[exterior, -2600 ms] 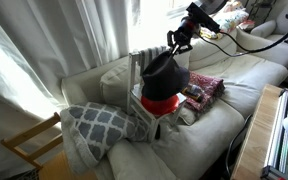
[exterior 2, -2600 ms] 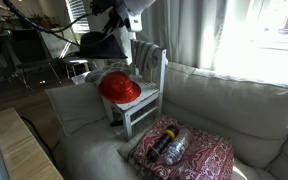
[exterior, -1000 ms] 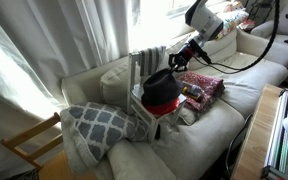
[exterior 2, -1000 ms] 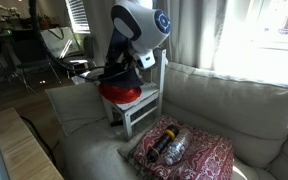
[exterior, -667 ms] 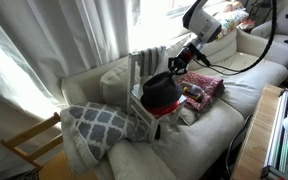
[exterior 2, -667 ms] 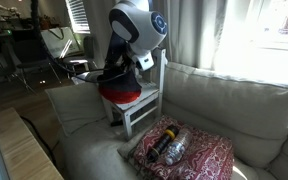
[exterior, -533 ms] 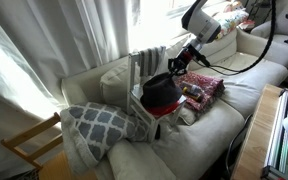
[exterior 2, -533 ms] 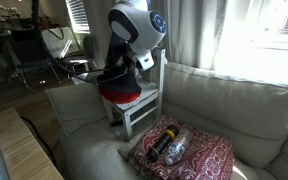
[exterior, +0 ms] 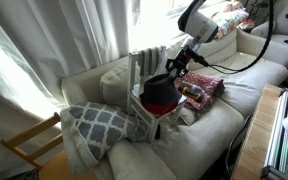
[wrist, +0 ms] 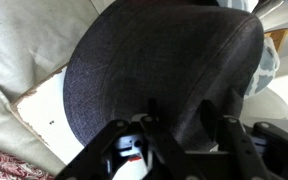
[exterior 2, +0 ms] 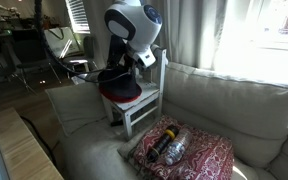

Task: Remove the caps from the chair ears starting with the orange hat and stack them on the chair seat

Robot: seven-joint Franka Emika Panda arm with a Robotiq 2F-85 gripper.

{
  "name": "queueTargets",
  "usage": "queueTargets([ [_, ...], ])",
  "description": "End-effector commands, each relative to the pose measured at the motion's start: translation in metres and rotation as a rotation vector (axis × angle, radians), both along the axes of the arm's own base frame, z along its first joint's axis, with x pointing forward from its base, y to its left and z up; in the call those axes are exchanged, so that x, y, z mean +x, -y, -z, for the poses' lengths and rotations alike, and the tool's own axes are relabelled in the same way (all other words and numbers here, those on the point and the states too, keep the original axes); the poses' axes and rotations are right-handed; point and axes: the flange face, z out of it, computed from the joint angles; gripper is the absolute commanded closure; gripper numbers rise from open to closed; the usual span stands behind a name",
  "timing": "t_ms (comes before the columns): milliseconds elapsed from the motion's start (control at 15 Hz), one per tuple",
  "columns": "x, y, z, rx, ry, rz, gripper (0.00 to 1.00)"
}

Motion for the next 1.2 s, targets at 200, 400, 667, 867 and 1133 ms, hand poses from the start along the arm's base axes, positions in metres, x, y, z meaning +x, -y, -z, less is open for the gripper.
queueTargets([
  [200, 0.005, -0.022, -0.046, -0.193, 0.02, -0.042, 0.0],
  [400, 0.007, -0.034, -0.076, -0.253, 0.011, -0.068, 0.0],
  [667, 0.004, -0.038, -0.13, -0.353, -0.037, -0.072, 0.0],
  [867, -0.003, -0.036, -0.184, -0.477, -0.003, -0.13, 0.0],
  [1133, -0.014, -0.035, -0.257, -0.579, 0.062, -0.187, 0.0],
])
